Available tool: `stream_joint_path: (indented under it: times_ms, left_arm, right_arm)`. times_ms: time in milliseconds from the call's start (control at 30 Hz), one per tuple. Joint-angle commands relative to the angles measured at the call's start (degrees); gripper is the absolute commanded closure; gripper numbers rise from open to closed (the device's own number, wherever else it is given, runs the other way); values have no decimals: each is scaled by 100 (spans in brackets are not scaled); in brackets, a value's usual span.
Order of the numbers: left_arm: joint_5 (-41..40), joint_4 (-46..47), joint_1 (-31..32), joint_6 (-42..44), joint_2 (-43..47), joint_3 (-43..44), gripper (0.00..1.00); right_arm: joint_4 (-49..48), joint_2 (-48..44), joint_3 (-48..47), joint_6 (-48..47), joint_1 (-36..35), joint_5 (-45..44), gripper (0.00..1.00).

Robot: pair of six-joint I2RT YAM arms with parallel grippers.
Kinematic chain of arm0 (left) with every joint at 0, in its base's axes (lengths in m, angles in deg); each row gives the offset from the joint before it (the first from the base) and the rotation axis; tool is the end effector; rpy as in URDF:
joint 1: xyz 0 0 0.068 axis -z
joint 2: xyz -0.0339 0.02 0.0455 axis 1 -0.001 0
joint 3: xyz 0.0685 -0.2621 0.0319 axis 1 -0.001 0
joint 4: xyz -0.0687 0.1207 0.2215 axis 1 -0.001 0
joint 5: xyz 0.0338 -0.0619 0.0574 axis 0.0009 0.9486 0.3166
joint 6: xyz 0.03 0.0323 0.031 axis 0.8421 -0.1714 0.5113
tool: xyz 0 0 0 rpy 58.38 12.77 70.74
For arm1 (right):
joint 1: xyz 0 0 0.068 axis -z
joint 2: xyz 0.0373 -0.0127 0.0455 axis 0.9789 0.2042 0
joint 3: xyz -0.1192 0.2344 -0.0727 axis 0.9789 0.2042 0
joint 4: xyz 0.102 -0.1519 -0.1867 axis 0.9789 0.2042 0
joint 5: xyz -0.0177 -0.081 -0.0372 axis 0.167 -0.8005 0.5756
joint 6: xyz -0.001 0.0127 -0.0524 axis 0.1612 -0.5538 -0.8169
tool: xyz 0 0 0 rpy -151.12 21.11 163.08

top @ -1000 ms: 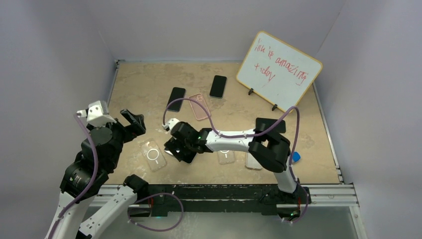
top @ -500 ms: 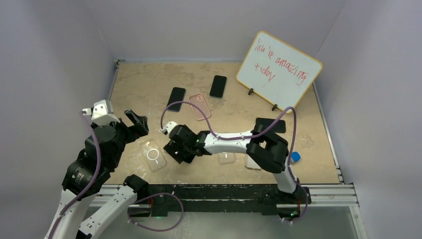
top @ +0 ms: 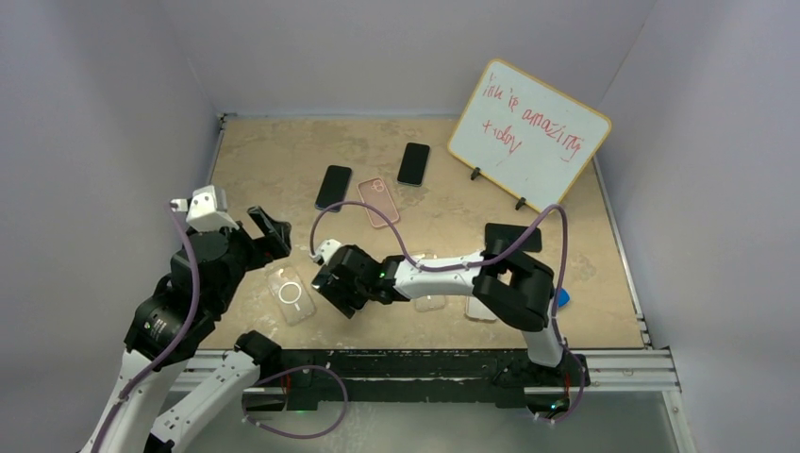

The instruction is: Put the phone into the phone case

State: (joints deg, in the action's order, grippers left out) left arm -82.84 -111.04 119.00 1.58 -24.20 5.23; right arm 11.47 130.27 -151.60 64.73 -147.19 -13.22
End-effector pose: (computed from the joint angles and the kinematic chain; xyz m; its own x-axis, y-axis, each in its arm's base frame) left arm 0.0764 -0.0248 0.3813 -0.3142 -0.4169 -0.8529 -0.1109 0.9084 -0.4032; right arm 0.1609 0.4004 0.1648 -0.3973 -0.5702 -0.7191 -0.8149 0.5795 -0.0093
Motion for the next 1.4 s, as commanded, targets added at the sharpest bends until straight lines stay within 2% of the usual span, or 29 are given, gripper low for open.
stream_joint_path:
  times_ms: [0,233,367,667,900,1067,1167,1267,1367]
  left_arm:
    - [267,205,10,-43,-142,-123,9]
    - [717,166,12,-65,-387,-250,14]
    - [1260,249,12,-188,-533,-556,16]
    - [2616,787,3,-112,-1310,-1079,21]
    - [3833,1160,-121,622,-2458,-1030,23]
    - [5065,1728,-732,537,-2801,-1449,24]
    - [5197,1803,-951,655,-2992,-1532,25]
    - [4852,1601,-1033,696,-3130,-1439,25]
    - [4688,1863,-1034,651,-3170,-1561,26]
  right_arm:
    - [74,-183,297,-160,-15,-235,13]
    - [-233,-811,1046,-373,-20,-386,40]
    - [-763,-1401,1672,-555,-20,-477,50]
    - [-1876,-2425,2839,-947,-20,-567,60]
    - [-2371,-3118,3423,-1436,-20,-524,64]
    - [-2752,-3456,3841,-1710,-20,-336,64]
    - [-2758,-3516,3900,-1697,-20,-458,63]
    - [-2321,-3510,3698,-965,-12,-665,53]
    - [-1438,-3526,3148,527,-7,-1309,45]
